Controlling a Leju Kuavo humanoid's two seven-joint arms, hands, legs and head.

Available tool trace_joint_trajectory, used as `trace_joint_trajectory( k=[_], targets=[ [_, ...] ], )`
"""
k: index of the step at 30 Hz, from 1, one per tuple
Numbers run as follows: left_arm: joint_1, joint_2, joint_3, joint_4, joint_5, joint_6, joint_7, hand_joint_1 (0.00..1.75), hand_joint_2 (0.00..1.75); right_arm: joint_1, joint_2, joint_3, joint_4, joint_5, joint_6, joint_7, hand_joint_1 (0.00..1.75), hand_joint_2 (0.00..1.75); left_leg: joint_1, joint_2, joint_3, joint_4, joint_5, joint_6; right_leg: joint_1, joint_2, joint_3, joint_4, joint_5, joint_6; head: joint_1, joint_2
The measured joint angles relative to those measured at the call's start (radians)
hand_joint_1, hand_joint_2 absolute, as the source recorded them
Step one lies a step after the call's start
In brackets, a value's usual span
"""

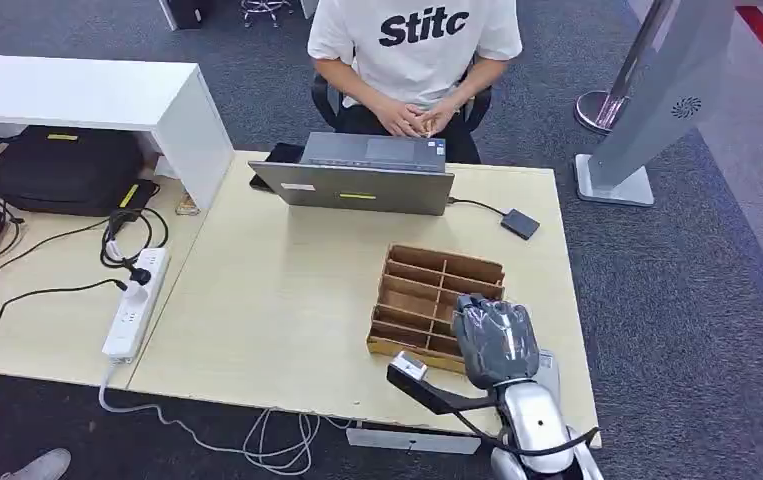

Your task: Pass the card to the sensor for recognition and then transmit it.

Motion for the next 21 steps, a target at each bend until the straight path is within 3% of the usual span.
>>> trace_joint_trajectory(
  k=[5,11,16,21],
  targets=[
    [0.000,0.000,-0.014,0.000,-0.014,-0.015,0.000,0.00,1.75,0.006,-0.003,0.000,-0.103,0.000,-0.034,-0.029,1.75,1.75,0.000,0.000,0.000,0.000,0.000,0.000,0.000,0.000,0.000,0.000,0.000,0.000,0.000,0.000],
    [-0.001,0.002,-0.026,0.000,-0.018,-0.019,-0.002,0.00,1.75,-0.010,0.009,0.000,-0.181,-0.053,-0.011,-0.091,1.75,1.75,0.000,0.000,-0.001,0.000,0.000,0.000,0.000,0.000,0.000,0.000,0.000,0.000,0.000,0.000],
    [-0.002,0.002,-0.068,0.000,-0.020,-0.025,-0.006,0.00,1.75,-0.122,0.051,0.008,-0.157,-0.070,0.067,-0.098,1.75,1.75,0.000,0.000,0.000,0.000,0.001,-0.001,0.000,0.000,0.001,0.001,0.001,0.000,0.000,0.000],
    [-0.006,0.002,-0.143,0.000,-0.020,-0.045,0.000,0.00,1.75,-0.272,0.118,0.023,-0.026,-0.055,0.117,-0.091,1.75,1.75,0.000,0.000,0.001,0.000,0.002,-0.001,0.000,0.000,0.001,0.002,0.001,-0.001,0.000,0.000]
  ],
)
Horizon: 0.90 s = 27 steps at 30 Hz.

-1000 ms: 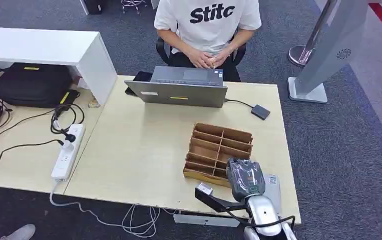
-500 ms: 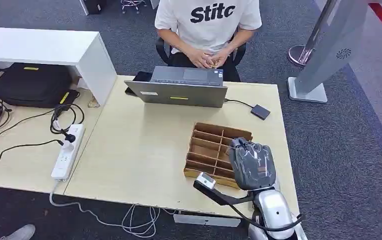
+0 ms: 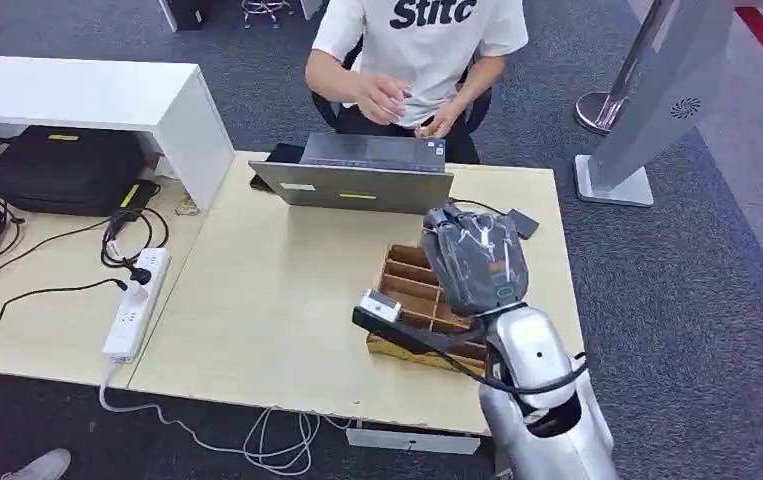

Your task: Pass the card to the sensor for recognition and then transmit it.

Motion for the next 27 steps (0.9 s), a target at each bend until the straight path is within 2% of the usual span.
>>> trace_joint_trajectory(
  k=[5,10,18,19,20,21,24,27],
  targets=[
    [-0.003,0.000,-0.074,0.000,0.000,-0.019,0.016,0.00,1.75,-0.154,0.061,-0.009,0.177,-0.048,0.057,0.019,1.75,1.75,0.000,-0.001,0.000,0.000,0.000,0.000,0.000,0.000,0.000,0.000,0.000,0.000,0.000,0.000],
    [-0.011,-0.005,-0.133,0.003,0.000,-0.045,0.020,0.00,1.75,-0.280,0.092,-0.009,0.360,-0.098,0.054,0.073,1.75,1.75,0.000,0.000,-0.001,0.000,0.000,0.000,0.000,0.000,0.000,0.000,0.000,0.000,0.000,0.000],
    [-0.012,-0.014,-0.208,0.009,0.000,-0.060,0.033,0.00,1.75,-0.366,0.111,0.001,0.522,-0.161,0.031,0.108,1.75,1.75,0.000,0.000,-0.001,0.000,0.000,0.000,0.000,0.000,-0.001,0.000,0.000,0.000,0.000,0.000],
    [-0.012,-0.014,-0.214,0.009,0.000,-0.061,0.035,0.00,1.75,-0.370,0.111,0.002,0.532,-0.169,0.026,0.108,1.15,1.75,0.000,0.000,-0.001,0.000,0.000,0.000,0.000,0.000,-0.001,0.000,0.000,0.000,0.000,0.000],
    [-0.013,-0.014,-0.221,0.009,0.000,-0.061,0.039,0.00,1.75,-0.373,0.112,0.002,0.537,-0.176,0.022,0.108,0.07,1.75,0.000,0.000,-0.001,0.000,0.000,0.000,0.000,0.000,-0.001,0.000,0.000,0.000,0.000,0.000],
    [-0.013,-0.014,-0.227,0.009,0.000,-0.061,0.040,0.00,1.75,-0.374,0.113,0.002,0.543,-0.189,0.020,0.108,0.00,1.75,0.000,0.000,-0.001,0.000,0.000,0.000,0.000,0.000,-0.001,0.000,0.000,0.000,0.000,0.000],
    [-0.013,-0.014,-0.240,0.009,0.000,-0.065,0.043,0.00,1.75,-0.375,0.114,0.001,0.553,-0.275,0.005,0.086,0.00,1.75,0.000,0.000,-0.001,0.000,0.000,0.000,0.000,0.000,-0.001,0.000,0.000,0.000,0.000,0.000],
    [-0.013,-0.014,-0.253,0.009,0.000,-0.066,0.045,0.00,1.75,-0.375,0.114,-0.007,0.556,-0.429,0.003,0.050,0.00,1.75,0.000,0.000,-0.001,0.000,0.000,0.000,0.000,0.000,-0.001,0.000,0.000,0.000,0.000,0.000]
  ],
)
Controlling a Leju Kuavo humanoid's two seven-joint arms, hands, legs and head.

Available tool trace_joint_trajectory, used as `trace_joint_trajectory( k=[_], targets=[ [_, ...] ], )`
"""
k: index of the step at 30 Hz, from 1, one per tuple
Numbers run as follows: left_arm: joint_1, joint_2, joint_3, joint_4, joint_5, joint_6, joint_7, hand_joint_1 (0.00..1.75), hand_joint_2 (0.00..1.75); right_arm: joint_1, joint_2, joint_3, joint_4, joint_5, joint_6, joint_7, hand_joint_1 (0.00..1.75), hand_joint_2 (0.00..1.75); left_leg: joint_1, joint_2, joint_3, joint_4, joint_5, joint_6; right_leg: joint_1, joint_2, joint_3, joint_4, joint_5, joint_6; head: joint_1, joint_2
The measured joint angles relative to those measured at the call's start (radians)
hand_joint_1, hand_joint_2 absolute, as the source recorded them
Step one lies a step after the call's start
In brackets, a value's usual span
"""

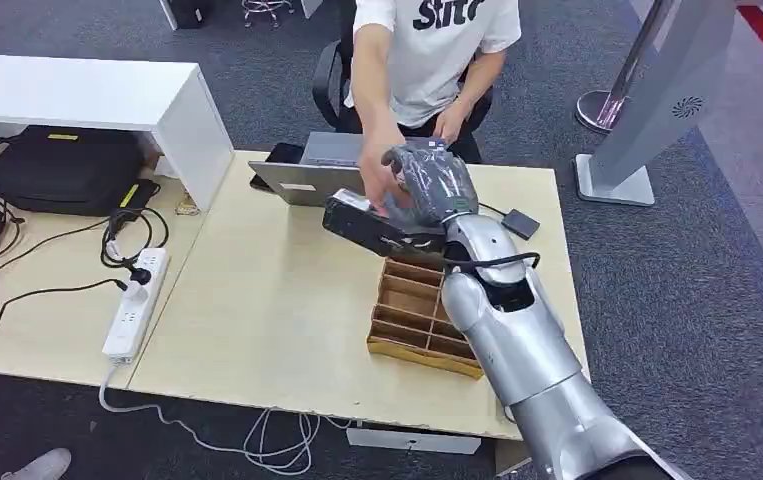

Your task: Pass the card to the sensor for recognition and then transmit it.

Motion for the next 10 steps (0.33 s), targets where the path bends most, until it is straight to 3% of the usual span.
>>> trace_joint_trajectory(
  k=[5,10],
  targets=[
    [0.000,0.000,-0.012,0.000,0.000,0.001,0.004,0.00,1.75,0.001,0.000,-0.029,0.000,-0.196,-0.010,-0.058,0.00,1.75,0.000,0.000,0.000,0.000,0.000,0.000,0.000,0.000,0.000,0.000,0.000,0.000,0.000,0.000],
    [0.001,0.000,-0.024,0.000,0.000,0.005,0.007,0.00,1.75,0.008,0.000,-0.111,0.004,-0.391,-0.003,-0.122,0.00,1.75,0.000,0.000,0.000,0.000,0.000,0.000,0.000,0.000,0.000,0.000,0.000,0.000,0.000,0.000]
  ],
)
